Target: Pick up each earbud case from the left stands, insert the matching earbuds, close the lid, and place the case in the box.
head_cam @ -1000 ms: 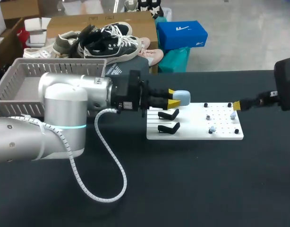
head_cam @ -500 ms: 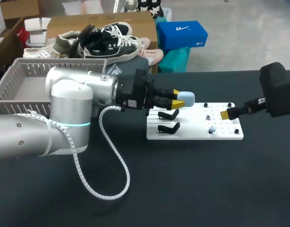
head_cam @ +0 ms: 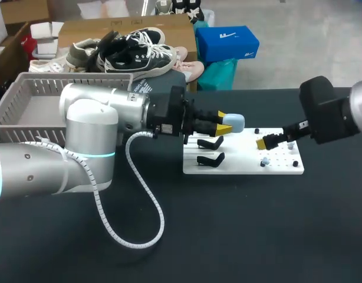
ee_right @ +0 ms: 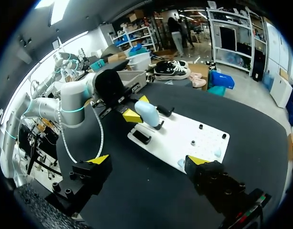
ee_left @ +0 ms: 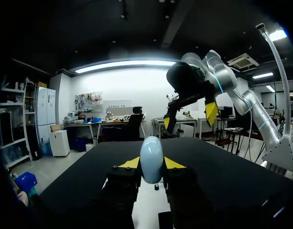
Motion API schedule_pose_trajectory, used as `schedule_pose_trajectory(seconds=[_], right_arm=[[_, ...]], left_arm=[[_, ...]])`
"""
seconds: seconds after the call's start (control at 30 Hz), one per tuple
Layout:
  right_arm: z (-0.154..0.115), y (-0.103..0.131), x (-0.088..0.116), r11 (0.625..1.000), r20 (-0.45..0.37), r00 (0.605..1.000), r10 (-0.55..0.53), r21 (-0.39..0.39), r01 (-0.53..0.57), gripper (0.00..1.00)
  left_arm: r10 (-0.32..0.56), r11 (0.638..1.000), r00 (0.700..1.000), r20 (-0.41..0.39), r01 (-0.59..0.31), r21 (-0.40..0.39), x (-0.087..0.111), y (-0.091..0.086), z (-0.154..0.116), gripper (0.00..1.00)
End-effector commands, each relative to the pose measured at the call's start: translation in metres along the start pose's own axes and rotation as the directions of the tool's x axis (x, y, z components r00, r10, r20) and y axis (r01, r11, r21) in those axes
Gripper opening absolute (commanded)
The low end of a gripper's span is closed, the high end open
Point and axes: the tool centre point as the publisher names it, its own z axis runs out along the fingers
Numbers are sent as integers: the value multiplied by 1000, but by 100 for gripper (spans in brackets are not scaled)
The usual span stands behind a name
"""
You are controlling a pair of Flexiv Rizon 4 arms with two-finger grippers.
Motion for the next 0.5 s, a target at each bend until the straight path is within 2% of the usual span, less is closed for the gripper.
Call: schedule_pose_trajectory(seconds=[0.03, 0.5], right_arm=[[19, 0, -13, 998, -17, 1000, 0, 61, 1, 100], [44, -13, -37, 995, -51, 999, 4, 99, 1, 100]], left_arm=[[0, 1000, 1000, -1, 0, 5, 0, 2, 0, 0], [0, 1000, 1000, -1, 0, 5, 0, 2, 0, 0]])
